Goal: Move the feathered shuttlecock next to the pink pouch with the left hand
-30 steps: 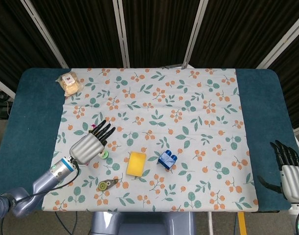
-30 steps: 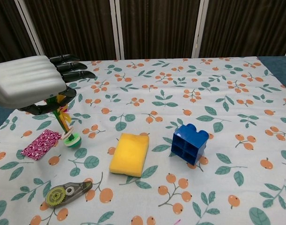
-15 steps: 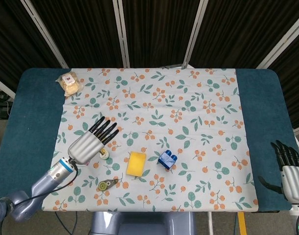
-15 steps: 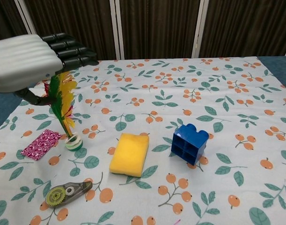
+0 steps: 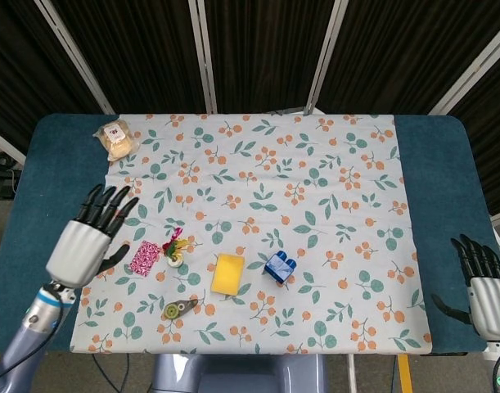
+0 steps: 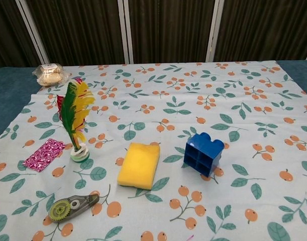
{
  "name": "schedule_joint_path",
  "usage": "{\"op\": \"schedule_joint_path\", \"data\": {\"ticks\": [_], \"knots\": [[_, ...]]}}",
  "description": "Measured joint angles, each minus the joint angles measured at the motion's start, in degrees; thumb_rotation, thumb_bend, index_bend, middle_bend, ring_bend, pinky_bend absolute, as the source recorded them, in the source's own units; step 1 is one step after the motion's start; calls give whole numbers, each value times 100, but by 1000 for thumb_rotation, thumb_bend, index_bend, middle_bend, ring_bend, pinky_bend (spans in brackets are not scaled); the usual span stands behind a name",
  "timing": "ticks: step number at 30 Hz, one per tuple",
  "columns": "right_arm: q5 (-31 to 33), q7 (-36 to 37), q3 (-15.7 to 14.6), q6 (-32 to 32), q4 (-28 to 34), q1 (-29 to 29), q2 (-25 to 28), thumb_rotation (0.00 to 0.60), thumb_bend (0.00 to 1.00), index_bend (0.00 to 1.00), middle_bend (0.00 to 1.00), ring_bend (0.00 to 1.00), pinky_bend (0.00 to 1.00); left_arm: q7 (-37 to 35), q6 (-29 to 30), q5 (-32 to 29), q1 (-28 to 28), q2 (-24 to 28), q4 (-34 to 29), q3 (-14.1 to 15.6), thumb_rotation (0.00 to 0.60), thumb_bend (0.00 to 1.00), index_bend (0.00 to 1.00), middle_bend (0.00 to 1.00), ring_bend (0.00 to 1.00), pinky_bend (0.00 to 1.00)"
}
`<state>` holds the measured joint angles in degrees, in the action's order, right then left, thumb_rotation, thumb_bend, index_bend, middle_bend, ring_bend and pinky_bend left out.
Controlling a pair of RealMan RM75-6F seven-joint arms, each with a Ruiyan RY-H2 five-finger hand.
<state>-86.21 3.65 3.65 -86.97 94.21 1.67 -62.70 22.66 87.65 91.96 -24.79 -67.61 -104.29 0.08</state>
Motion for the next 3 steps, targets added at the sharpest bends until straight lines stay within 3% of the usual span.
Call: {"op": "schedule_joint_path", "data": {"ticks": [3], "knots": [[-27,-54,-6,-13,-15,1,-9,600,100,53,0,0,0,-272,377,48,434,168,-39,189,600,249,0,0,0,0]]}}
